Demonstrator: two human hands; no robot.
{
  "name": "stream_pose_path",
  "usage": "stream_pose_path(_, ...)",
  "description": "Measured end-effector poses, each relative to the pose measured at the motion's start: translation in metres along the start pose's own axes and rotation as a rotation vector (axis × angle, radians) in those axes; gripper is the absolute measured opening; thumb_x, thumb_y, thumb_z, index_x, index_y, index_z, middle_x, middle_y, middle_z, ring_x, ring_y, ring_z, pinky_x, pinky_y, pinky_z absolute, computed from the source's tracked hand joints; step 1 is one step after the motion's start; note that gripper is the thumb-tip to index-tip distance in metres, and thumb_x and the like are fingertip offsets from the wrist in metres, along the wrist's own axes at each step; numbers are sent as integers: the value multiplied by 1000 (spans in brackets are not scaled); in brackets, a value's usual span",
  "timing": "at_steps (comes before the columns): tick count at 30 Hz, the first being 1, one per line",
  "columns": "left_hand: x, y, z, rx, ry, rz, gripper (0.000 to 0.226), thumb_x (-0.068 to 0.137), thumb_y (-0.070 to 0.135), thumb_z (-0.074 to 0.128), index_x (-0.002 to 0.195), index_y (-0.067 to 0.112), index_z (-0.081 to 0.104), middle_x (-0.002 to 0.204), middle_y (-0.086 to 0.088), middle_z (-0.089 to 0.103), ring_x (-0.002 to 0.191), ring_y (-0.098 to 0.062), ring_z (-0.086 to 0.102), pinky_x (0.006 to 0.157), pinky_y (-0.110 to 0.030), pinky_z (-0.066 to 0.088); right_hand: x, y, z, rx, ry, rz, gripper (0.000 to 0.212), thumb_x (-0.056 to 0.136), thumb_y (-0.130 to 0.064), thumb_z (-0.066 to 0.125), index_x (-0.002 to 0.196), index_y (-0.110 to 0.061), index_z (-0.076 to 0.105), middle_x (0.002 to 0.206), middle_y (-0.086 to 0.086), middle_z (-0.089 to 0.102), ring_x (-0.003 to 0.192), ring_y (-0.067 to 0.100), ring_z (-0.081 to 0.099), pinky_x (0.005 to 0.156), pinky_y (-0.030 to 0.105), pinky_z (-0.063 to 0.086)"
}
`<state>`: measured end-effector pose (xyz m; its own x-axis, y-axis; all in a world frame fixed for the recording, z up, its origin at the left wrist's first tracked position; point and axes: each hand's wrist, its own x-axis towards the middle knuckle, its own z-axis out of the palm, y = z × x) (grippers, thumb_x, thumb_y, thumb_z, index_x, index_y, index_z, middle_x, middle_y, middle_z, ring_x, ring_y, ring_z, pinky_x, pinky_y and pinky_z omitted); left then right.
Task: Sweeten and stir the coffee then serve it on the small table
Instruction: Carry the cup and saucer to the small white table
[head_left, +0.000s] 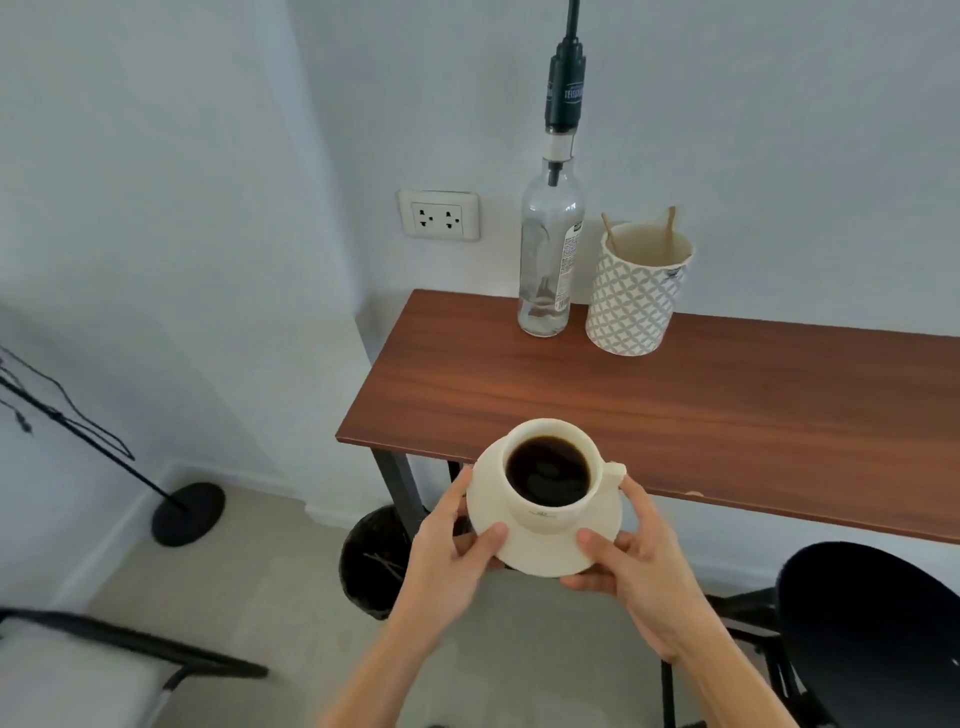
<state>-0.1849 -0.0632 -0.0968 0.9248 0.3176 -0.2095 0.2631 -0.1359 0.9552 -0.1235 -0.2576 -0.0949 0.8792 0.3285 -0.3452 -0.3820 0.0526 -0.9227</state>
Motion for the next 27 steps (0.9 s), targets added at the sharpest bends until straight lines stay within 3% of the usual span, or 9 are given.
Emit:
stream_pose_path(4,-25,-6,-14,-101,127,-41,60,92,4,71,140,34,51,120,-1,68,98,-22,75,87,-38,64,-3,2,16,-57,-107,15,82,87,6,66,149,-35,30,99,23,72,73,35,74,60,42,63)
stream_pose_path(8,-54,-16,-36,-193,244,-57,64,90,2,72,145,28,50,123,-5,68,108,-29,72,91,-51,61,-8,0,43,-123,-226,26,79,86,4,68,147,-35,34,107,21,70,78,35,75,60,42,63)
stream_pose_path(14,-113,-23,-85,-287,428,-25,61,91,-3,69,142,27,53,114,-8,68,96,-26,76,74,-35,65,-24,3,106,-196,-442,13,70,86,1,69,136,-41,44,124,19,62,87,36,74,60,41,63)
stream_pose_path(16,-135,-29,-106,-305,496,-32,63,92,-4,68,146,23,50,118,-11,66,94,-24,77,74,-33,65,-34,7,133,-210,-528,5,67,87,2,67,132,-44,47,124,18,63,90,36,74,61,41,63)
stream_pose_path(19,-174,-42,-139,-302,592,-34,69,92,-1,69,153,18,42,125,-14,64,100,-23,76,80,-38,65,-54,16,177,-229,-642,6,71,88,6,64,143,-34,42,125,17,63,92,34,74,62,42,64)
stream_pose_path(23,-241,-57,-186,-317,719,-16,66,92,-4,68,150,19,46,122,-13,64,99,-13,75,78,-34,65,-95,37,240,-260,-755,35,73,89,6,64,145,-33,38,119,26,64,90,38,74,64,43,64)
stream_pose_path(27,-321,-78,-233,-345,842,-26,67,91,-6,68,151,15,45,121,-16,63,95,-16,74,74,-32,65,-155,68,305,-284,-874,42,72,89,7,62,144,-34,39,104,26,69,83,41,74,66,43,64)
